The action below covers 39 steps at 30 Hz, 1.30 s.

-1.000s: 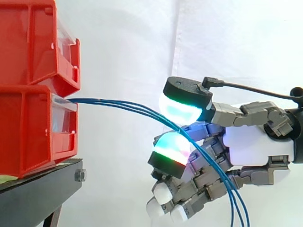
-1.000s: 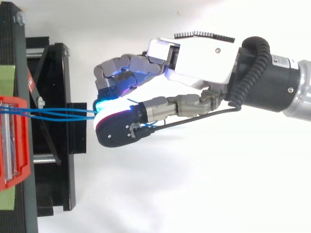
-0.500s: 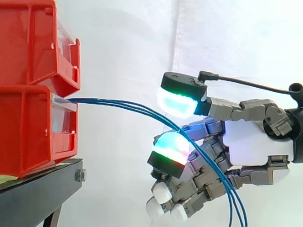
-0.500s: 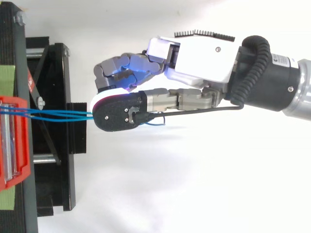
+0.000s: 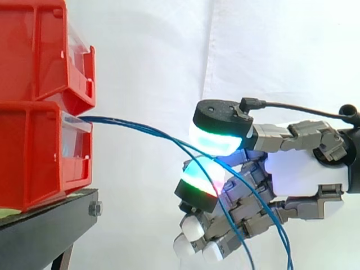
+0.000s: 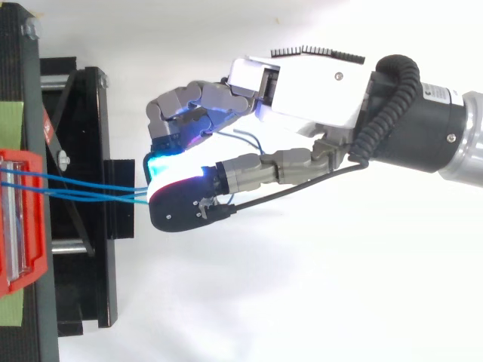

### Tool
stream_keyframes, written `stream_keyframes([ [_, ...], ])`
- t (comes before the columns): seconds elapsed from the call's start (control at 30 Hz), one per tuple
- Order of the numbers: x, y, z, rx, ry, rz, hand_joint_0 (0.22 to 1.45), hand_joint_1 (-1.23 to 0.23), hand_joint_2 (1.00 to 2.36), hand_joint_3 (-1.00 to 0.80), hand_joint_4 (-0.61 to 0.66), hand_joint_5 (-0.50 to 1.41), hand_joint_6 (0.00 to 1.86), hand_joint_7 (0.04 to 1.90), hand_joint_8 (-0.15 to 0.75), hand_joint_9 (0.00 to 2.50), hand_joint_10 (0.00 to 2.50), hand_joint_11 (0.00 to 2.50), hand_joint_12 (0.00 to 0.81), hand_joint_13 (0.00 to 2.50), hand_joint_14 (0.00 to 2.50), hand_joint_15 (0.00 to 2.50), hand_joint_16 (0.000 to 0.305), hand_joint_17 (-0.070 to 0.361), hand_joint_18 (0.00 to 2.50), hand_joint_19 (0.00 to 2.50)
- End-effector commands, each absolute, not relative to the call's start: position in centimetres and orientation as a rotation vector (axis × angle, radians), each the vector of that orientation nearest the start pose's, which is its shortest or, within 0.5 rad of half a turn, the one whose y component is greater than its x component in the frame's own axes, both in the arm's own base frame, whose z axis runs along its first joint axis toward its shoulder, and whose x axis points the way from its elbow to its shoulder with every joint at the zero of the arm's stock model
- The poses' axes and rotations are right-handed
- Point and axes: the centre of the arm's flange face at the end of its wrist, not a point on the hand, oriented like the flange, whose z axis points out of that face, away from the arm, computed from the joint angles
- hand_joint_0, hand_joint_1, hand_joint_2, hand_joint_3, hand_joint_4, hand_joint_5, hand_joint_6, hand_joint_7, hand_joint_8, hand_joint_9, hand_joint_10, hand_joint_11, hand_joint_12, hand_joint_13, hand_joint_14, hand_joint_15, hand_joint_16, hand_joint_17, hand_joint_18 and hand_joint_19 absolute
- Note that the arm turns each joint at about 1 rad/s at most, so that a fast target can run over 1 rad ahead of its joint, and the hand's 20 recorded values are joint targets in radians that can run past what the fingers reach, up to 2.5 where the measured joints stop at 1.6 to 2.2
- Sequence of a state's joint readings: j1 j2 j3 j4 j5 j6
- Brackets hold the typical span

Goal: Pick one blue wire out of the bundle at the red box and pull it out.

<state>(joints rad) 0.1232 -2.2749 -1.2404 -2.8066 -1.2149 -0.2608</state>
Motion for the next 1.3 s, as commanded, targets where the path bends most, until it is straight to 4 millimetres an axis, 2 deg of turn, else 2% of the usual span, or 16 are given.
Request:
stream_keyframes([
  [0.0,74.46,-7.74,23.97,1.157,1.206,0.816,0.54,-0.66,1.01,-0.32,0.28,-0.12,0.67,1.26,0.292,0.95,0.02,0.63,0.393,0.55,0.01,0.26,0.062,0.138,0.44,0.46],
  [0.1,74.46,-7.74,23.97,1.158,1.205,0.817,0.56,-0.71,1.01,-0.32,0.30,-0.12,0.70,1.23,0.287,0.94,0.02,0.63,0.390,0.56,0.01,0.26,0.061,0.137,0.44,0.46],
  [0.5,74.51,-7.74,24.05,1.159,1.201,0.821,0.58,-0.76,1.01,-0.31,0.31,-0.13,0.72,1.19,0.280,0.91,0.02,0.64,0.383,0.55,0.01,0.25,0.059,0.133,0.44,0.45],
  [0.7,74.46,-7.86,23.98,1.160,1.201,0.819,0.53,-0.62,1.01,-0.39,0.32,-0.10,0.65,1.28,0.288,0.94,0.02,0.62,0.394,0.56,0.01,0.26,0.061,0.138,0.45,0.46],
  [0.83,74.45,-7.97,23.98,1.162,1.199,0.819,0.52,-0.58,1.01,-0.42,0.30,-0.09,0.63,1.31,0.291,0.95,0.02,0.62,0.400,0.56,0.01,0.26,0.063,0.141,0.45,0.47],
  [1.1,74.48,-7.97,24.01,1.161,1.197,0.820,0.51,-0.71,1.00,-0.47,0.30,-0.10,0.64,1.29,0.296,0.92,0.02,0.61,0.401,0.55,0.01,0.25,0.063,0.142,0.44,0.45],
  [1.27,74.48,-7.97,24.01,1.161,1.197,0.820,0.56,-0.77,1.01,-0.40,0.29,-0.11,0.69,1.24,0.278,0.91,0.02,0.63,0.385,0.54,0.01,0.25,0.060,0.135,0.43,0.44],
])
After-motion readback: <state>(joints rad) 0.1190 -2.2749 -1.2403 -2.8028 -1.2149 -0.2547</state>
